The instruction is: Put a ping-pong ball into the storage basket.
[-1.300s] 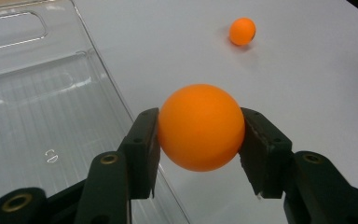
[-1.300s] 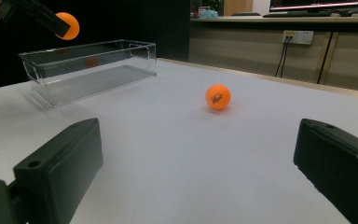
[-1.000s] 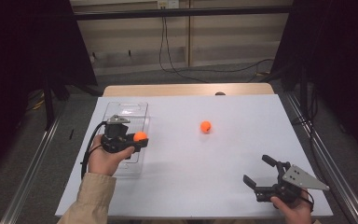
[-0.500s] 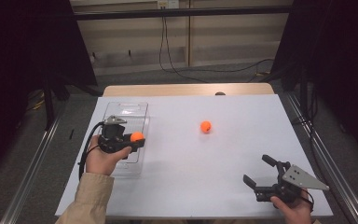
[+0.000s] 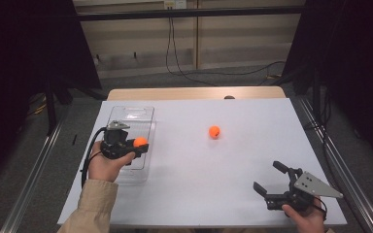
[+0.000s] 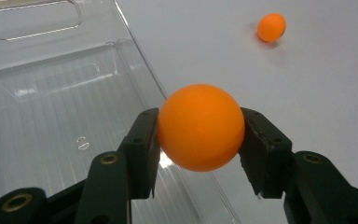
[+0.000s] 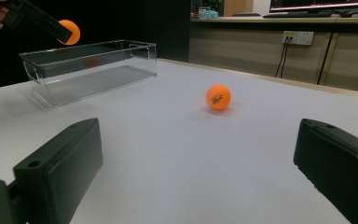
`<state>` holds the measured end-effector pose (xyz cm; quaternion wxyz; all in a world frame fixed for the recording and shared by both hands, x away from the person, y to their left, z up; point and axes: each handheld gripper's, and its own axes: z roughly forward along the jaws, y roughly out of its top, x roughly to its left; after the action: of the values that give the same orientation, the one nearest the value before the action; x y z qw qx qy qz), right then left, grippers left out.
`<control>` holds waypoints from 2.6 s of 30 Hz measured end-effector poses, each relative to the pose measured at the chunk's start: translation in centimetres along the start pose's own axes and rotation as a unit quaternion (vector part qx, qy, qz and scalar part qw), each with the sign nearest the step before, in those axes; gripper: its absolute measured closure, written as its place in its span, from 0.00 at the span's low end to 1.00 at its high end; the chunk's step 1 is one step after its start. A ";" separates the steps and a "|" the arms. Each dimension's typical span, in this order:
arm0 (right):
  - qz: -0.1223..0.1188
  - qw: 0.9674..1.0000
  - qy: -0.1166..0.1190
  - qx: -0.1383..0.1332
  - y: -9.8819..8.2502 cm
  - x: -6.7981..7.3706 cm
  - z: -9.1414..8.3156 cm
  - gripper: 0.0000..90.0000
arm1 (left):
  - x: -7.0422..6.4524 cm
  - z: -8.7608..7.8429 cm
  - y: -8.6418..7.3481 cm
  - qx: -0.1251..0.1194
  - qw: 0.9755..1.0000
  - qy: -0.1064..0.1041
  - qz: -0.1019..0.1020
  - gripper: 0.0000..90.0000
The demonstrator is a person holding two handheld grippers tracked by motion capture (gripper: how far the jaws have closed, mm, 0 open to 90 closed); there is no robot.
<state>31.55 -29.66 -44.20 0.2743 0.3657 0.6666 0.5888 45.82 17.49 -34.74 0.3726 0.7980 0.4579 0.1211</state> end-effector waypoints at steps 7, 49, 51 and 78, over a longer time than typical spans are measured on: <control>-0.001 1.000 0.000 0.000 0.0 0.0 0.0 0.01 | 0.3 -0.1 0.1 0.001 1.000 -0.001 0.006 0.57; -0.004 1.000 0.000 0.000 0.0 -0.1 -0.1 0.01 | 1.5 0.4 -0.4 -0.002 1.000 0.018 -0.003 0.57; -0.004 1.000 0.000 0.000 0.0 -0.1 -0.1 0.01 | 1.6 0.4 -0.4 0.001 1.000 0.018 0.001 0.57; 0.000 1.000 -0.003 -0.003 0.1 -0.1 -0.1 0.01 | 2.3 1.1 -0.8 -0.004 0.999 0.042 -0.010 0.57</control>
<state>31.54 -29.79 -44.10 0.2771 0.3668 0.6637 0.5901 47.19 19.12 -36.45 0.3575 0.7859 0.4807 0.1530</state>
